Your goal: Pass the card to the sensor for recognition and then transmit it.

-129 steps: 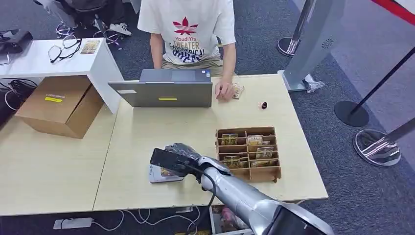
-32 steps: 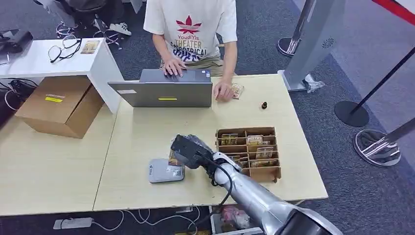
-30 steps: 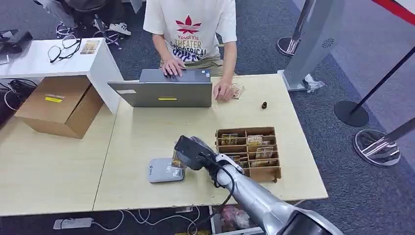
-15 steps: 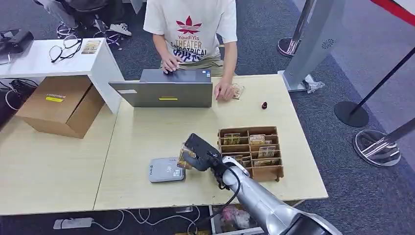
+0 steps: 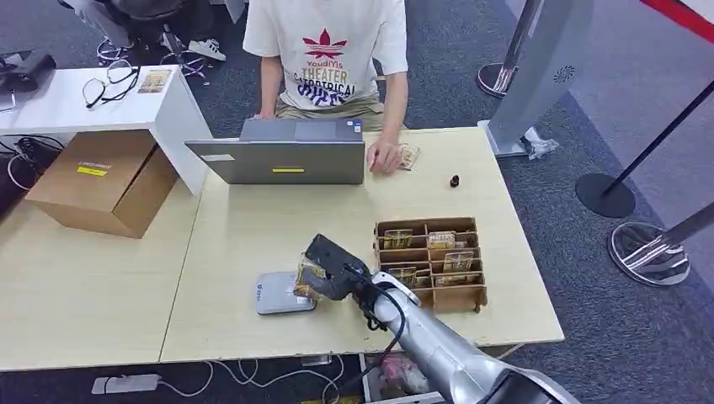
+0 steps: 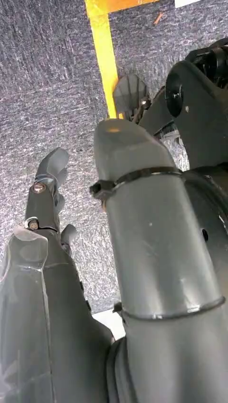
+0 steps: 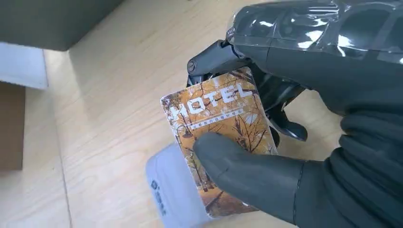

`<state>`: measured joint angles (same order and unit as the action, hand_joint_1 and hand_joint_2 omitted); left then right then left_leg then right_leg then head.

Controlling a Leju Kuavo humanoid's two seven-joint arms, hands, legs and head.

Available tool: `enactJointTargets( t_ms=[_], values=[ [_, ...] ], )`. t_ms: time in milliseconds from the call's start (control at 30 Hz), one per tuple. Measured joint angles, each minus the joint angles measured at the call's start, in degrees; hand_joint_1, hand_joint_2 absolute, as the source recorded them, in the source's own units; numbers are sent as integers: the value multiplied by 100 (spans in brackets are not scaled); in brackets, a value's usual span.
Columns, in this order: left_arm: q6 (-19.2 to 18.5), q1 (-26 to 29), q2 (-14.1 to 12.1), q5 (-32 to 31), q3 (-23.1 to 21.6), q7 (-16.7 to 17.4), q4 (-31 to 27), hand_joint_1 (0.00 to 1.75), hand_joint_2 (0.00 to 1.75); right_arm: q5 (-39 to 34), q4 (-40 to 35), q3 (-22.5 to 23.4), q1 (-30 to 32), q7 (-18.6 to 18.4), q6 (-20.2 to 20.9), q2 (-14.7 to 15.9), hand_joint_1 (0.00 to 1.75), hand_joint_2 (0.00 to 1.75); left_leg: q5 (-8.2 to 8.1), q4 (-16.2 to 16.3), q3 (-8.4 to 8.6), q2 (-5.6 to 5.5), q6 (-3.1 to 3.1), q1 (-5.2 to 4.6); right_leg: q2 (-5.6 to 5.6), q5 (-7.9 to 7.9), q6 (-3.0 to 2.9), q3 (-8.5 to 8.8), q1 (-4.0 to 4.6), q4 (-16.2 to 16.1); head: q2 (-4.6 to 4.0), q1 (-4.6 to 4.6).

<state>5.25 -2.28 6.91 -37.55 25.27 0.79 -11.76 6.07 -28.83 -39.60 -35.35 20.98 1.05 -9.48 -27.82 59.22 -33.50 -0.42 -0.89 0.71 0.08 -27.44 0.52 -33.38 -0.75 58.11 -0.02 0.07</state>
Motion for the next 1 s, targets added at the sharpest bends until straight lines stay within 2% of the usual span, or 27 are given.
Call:
enactJointTargets(
  t_ms=[467, 733, 1000],
  values=[
    [-42, -24, 7, -98, 0, 20, 0, 0, 0, 317, 48, -429, 186, -103, 208, -350, 175, 175, 0, 0, -2, 1, 0, -1, 0, 0, 0, 0, 0, -1, 0, 2],
    [-42, -27, 7, -142, 0, 28, 0, 0, 0, 374, 291, -680, 145, -258, 182, -402, 175, 175, 0, 0, -1, 0, 0, 0, -1, 0, 0, 0, 0, -1, 0, 0],
    [-54, -22, 9, -170, 0, 46, 0, 0, 0, 158, 549, -689, 58, -380, 3, -348, 175, 175, 0, 0, -1, 1, 0, -1, 0, 0, 0, 0, -1, -1, 0, 0]
  ],
)
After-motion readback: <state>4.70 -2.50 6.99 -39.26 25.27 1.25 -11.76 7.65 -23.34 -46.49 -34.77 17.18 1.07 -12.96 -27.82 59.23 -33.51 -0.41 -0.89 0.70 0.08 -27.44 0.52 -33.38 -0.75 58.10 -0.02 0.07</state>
